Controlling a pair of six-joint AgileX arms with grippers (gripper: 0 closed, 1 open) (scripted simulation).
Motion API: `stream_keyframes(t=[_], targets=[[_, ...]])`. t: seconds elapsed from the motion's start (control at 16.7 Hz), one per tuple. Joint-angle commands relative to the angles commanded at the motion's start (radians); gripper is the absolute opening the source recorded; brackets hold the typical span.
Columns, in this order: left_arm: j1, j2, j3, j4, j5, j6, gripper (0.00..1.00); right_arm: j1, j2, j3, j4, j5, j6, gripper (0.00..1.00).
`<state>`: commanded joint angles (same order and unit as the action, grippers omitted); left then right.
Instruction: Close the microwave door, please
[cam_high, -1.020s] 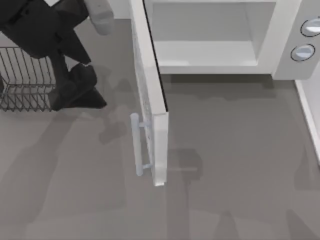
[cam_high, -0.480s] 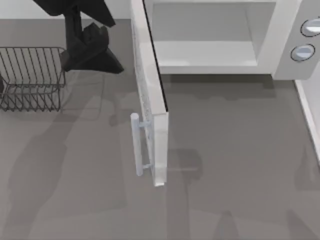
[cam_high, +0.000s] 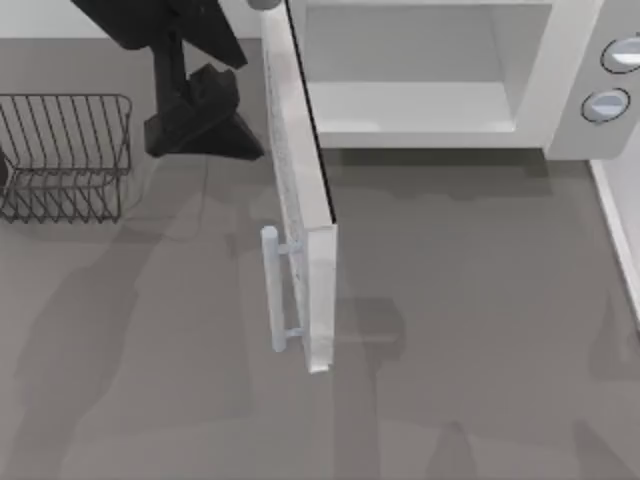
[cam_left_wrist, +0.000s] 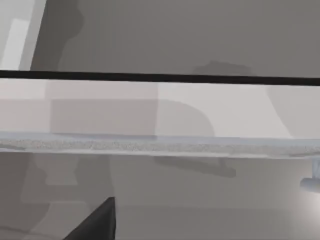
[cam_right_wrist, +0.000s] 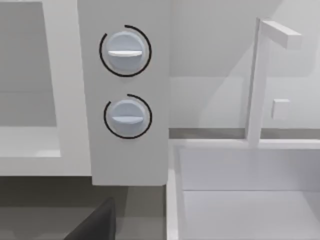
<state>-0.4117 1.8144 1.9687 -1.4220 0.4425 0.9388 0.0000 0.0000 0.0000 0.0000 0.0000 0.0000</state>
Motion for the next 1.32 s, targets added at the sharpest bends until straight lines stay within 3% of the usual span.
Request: stream_keyframes(t=[0.36,0.72,1.32], targets=[[-0.063,-0.005,-0.204,0.229,-0.02,-0.066,1.0,0.0,0.0,0.0,0.0,0.0,0.0,1.0],[-0.073,-0.007,-0.235,0.262,-0.024,-0.077,1.0,0.0,0.0,0.0,0.0,0.0,0.0,1.0],[-0.073,-0.007,-0.235,0.262,-0.024,-0.077,0.25,0.0,0.0,0.0,0.0,0.0,0.0,1.0]])
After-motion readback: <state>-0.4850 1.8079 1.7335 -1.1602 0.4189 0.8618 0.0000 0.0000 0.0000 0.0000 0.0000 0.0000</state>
